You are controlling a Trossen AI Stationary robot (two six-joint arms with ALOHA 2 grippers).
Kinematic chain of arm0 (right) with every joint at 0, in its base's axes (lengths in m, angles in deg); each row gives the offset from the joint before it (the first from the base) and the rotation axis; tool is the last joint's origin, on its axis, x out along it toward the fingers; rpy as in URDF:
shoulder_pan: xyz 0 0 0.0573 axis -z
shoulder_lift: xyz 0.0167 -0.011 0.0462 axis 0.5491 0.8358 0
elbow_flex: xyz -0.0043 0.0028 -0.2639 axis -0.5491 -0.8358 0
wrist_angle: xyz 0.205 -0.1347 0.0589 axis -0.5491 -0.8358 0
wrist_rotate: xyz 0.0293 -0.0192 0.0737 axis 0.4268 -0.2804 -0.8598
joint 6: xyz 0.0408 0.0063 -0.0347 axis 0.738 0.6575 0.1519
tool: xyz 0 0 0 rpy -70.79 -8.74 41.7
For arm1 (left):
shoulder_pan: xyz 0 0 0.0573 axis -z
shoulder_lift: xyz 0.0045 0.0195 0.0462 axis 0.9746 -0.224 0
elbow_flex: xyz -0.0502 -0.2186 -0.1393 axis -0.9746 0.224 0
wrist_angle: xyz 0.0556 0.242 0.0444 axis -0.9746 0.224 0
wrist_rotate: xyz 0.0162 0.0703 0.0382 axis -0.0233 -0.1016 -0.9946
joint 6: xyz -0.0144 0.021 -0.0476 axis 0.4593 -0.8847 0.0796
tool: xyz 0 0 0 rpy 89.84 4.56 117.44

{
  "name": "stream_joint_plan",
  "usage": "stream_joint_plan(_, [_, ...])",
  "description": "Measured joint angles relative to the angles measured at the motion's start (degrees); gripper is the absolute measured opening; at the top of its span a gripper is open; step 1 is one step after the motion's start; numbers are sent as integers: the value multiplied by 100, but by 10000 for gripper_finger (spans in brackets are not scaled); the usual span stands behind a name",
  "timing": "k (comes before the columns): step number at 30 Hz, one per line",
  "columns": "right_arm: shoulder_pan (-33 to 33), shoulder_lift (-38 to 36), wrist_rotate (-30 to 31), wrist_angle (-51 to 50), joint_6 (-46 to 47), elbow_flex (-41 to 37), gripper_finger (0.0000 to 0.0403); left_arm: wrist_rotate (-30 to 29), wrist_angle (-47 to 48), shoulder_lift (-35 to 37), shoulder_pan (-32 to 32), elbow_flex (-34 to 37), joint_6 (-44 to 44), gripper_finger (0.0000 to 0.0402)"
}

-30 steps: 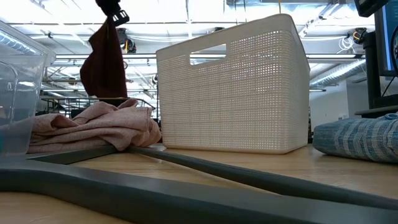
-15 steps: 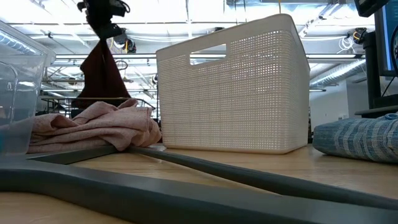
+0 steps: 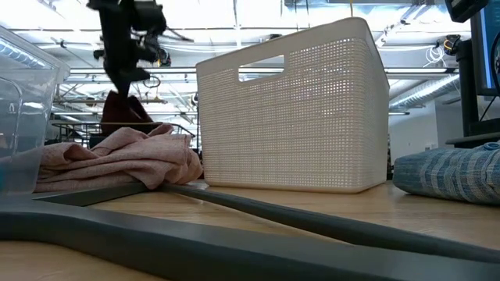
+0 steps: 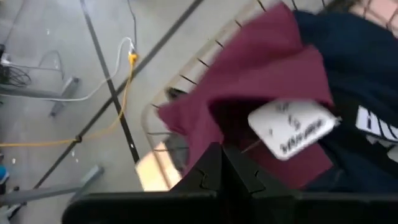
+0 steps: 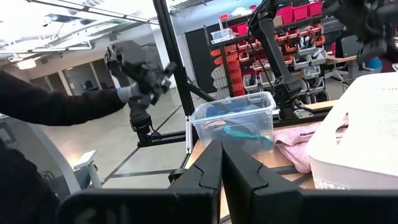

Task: Pick & Place Cloths
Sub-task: Put the red underwear into the wire basket

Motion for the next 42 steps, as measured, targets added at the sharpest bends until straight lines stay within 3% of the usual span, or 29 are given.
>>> stream_joint_plan(5, [0,0,2,0,0,0,0,87,-584,0,-207,752,142,0])
stream_joint_plan(11, [0,0,0,15,218,0,0,878,-943,0,-513,1362,429,0])
stream_joint_plan(23, [0,0,2,22,260,0,0,1381,-1118,0,-816,1603,907,14])
stream_joint_plan(28, [-1,0,2,22,258,0,0,1768,-1249,2,-821,1603,978,61])
stream_joint_plan(36, [-1,0,1,22,258,0,0,1920,-1195,2,-808,1592,1291,179])
stream_joint_plan(42, [0,0,0,22,258,0,0,2263,-1015,2,-803,1221,1304,240])
